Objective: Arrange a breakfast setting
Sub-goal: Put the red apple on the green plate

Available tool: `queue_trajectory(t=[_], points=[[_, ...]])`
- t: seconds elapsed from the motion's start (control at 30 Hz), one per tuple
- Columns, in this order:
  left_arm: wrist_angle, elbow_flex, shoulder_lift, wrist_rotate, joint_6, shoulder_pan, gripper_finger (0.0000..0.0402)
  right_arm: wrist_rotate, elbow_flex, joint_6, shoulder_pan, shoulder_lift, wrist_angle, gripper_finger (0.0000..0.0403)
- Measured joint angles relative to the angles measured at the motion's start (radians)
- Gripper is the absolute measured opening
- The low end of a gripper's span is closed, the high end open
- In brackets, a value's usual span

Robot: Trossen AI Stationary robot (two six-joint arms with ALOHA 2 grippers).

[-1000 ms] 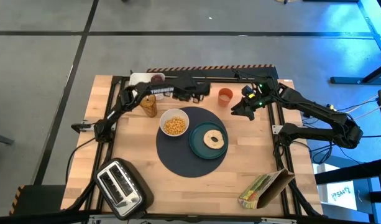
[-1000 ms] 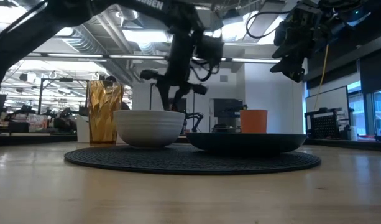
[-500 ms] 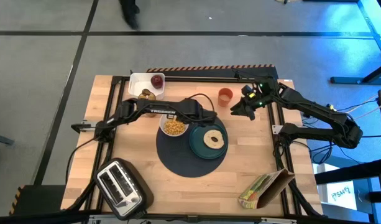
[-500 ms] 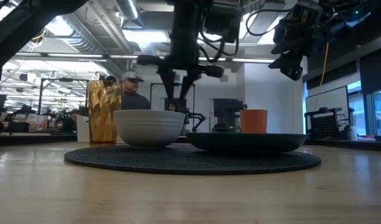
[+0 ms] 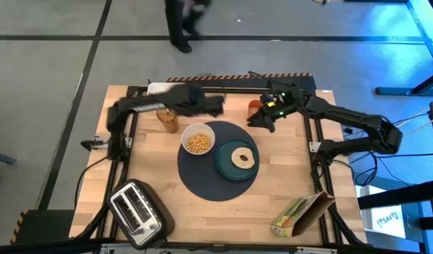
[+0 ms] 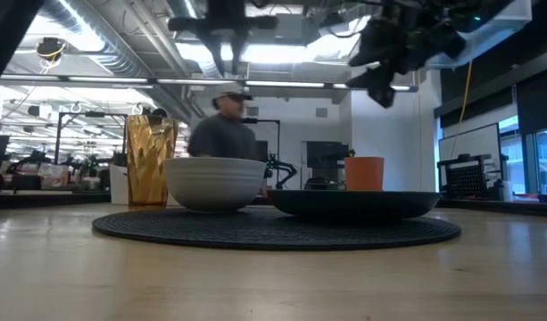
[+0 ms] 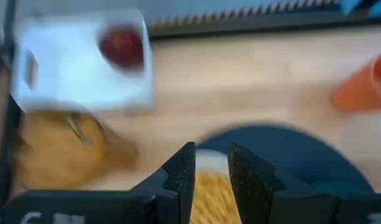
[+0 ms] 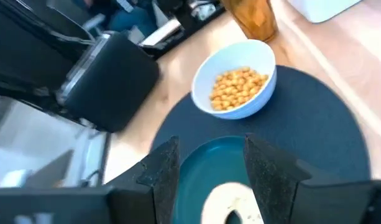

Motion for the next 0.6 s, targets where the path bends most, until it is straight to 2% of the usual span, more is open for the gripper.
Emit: queue_trajectory(t=[0.23,0.37,0.6], points=[[0.000,0.000,-0.146,-0.040,0.244,0.157,0.0088,0.245,0.234,-0.019,0.063,0.205,0.008,0.0168],[0.000,0.000,-0.205,-0.050,0.357,0.241,0.0089,0.312,0.396,0.012,0.061,0.375,0.006,0.0168],[0.000,-0.001,-0.282,-0.049,0.558,0.338,0.0089,0.363,0.694,0.141,0.059,0.680,0.005,0.0168]])
